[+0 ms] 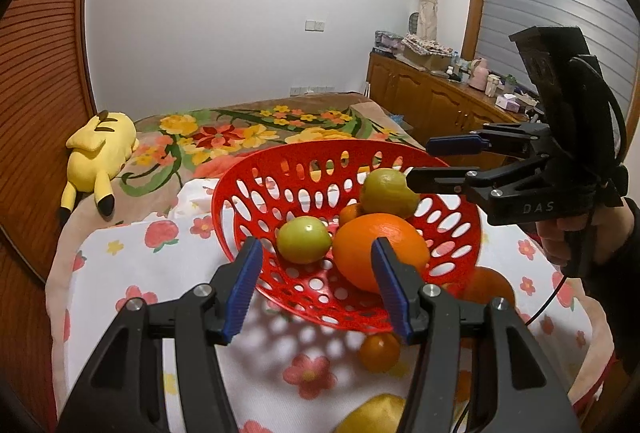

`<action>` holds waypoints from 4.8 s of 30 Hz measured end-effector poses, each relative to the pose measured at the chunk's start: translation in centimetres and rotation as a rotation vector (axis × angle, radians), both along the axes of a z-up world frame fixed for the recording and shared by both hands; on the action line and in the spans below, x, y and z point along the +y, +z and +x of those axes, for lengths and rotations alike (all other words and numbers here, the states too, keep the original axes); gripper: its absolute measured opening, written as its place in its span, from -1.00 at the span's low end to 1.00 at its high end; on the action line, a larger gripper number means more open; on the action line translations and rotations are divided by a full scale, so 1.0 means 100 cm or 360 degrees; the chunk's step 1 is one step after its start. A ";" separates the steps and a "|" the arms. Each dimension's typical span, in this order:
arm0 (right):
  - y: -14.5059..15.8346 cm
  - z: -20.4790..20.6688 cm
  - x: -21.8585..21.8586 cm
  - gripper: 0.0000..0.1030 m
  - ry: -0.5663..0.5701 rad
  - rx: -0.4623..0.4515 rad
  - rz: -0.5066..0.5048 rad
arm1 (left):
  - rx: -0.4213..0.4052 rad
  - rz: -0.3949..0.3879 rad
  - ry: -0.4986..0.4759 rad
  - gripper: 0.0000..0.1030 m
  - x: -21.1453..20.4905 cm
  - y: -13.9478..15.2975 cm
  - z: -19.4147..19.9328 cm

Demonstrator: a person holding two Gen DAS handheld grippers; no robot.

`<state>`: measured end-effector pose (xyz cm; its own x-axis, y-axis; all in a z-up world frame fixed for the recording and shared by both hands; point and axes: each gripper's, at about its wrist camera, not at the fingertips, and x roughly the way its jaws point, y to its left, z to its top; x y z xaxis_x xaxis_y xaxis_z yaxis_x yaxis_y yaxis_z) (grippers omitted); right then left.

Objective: Organize fruits
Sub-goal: 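Withdraw both open tools from the basket, then grasp the large orange with the right tool while the left tool approaches a yellow citrus, then grasp the yellow citrus with the left tool while the right tool lifts the orange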

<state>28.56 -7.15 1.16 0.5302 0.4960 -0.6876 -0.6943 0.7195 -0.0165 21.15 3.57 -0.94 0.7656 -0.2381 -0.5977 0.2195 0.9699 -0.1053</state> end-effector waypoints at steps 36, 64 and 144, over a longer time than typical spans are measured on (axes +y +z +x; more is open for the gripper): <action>-0.037 -0.122 -0.047 0.57 -0.0239 0.0057 0.0107 | 0.0169 0.0017 -0.0001 0.25 -0.020 -0.049 -0.084; -0.085 -0.098 -0.049 0.71 -0.0357 0.0158 0.0060 | 0.0251 -0.0021 -0.0017 0.26 -0.021 -0.072 -0.086; -0.096 -0.119 -0.076 0.68 -0.0384 0.0238 0.0143 | 0.0130 -0.0111 0.0014 0.22 -0.006 -0.040 -0.078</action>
